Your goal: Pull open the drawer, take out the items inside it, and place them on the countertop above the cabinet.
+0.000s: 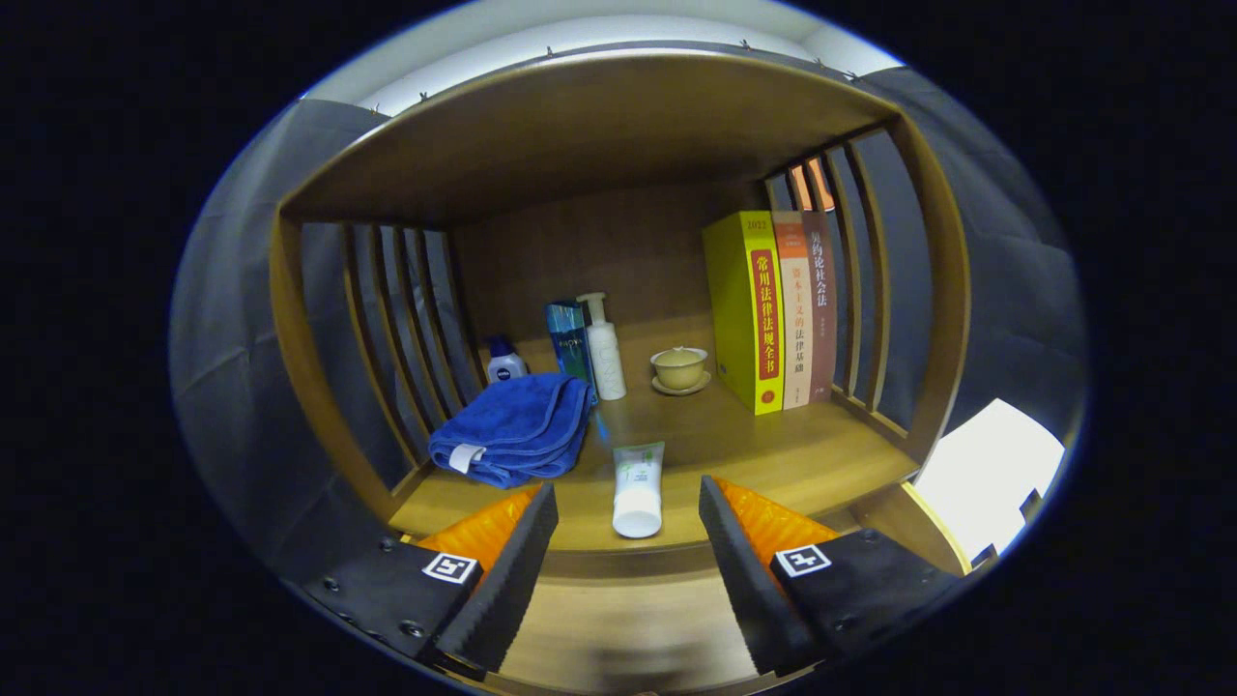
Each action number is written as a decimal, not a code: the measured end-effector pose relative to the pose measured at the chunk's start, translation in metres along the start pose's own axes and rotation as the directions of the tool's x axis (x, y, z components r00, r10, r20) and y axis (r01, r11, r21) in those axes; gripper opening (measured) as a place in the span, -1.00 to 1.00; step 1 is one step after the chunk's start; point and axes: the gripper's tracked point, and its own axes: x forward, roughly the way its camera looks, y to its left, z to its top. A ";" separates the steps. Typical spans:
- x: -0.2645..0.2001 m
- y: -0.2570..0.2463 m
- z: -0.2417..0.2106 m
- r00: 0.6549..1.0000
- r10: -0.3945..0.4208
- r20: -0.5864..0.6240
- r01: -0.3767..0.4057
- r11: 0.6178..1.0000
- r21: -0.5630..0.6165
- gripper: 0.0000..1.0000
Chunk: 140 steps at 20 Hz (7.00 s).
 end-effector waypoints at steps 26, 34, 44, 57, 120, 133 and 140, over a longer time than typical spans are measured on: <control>-0.135 -0.015 -0.148 0.990 -0.066 -0.128 0.070 0.997 0.034 0.93; -0.133 -0.011 -0.188 0.979 -0.070 -0.194 0.071 0.997 0.000 0.94; -0.122 -0.008 -0.193 0.983 -0.057 -0.172 0.061 0.998 0.018 0.98; -0.070 -0.015 -0.165 0.990 -0.070 -0.121 0.067 0.997 -0.031 0.96; -0.171 0.019 -0.002 0.956 -0.034 0.292 0.061 0.995 -0.084 0.96; -0.170 0.022 -0.007 0.960 -0.022 0.277 0.050 0.994 -0.093 0.96; -0.169 0.024 -0.009 0.963 -0.015 0.270 0.042 0.995 -0.092 0.96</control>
